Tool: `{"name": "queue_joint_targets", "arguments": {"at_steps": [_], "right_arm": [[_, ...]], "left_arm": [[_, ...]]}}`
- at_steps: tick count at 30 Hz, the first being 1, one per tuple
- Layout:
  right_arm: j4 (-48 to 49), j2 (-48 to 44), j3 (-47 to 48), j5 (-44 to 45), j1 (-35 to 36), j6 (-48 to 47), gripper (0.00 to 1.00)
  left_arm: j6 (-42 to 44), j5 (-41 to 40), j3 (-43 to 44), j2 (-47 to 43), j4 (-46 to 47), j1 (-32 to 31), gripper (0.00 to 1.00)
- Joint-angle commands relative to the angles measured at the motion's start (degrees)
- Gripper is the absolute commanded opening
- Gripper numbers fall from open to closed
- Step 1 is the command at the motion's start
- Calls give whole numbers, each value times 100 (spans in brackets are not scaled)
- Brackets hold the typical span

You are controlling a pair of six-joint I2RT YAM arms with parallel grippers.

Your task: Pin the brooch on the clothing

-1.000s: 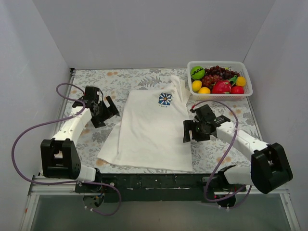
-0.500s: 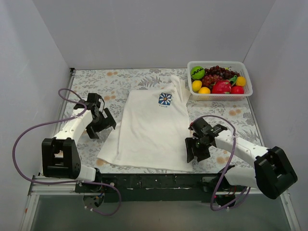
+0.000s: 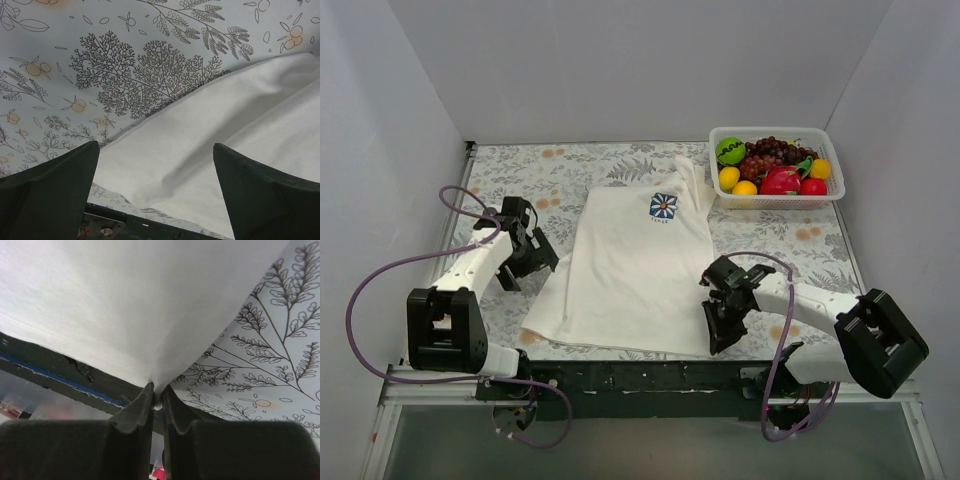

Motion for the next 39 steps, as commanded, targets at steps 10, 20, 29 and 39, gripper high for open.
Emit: {"name": "queue_joint_targets", "arguments": {"at_steps": [10, 20, 29, 39], "right_arm": [[402, 89, 407, 824, -417, -194, 1], [622, -439, 724, 964, -2061, -581, 1], [868, -378, 566, 596, -2835, -757, 1], [973, -175, 654, 402, -3029, -916, 1]], "left_arm": [[-178, 289, -269, -202, -359, 15, 98], [-107, 728, -453, -220, -394, 15, 98], [-151, 1134, -716, -211, -508, -293, 73], [-590, 1195, -1094, -440, -737, -846, 60]]}}
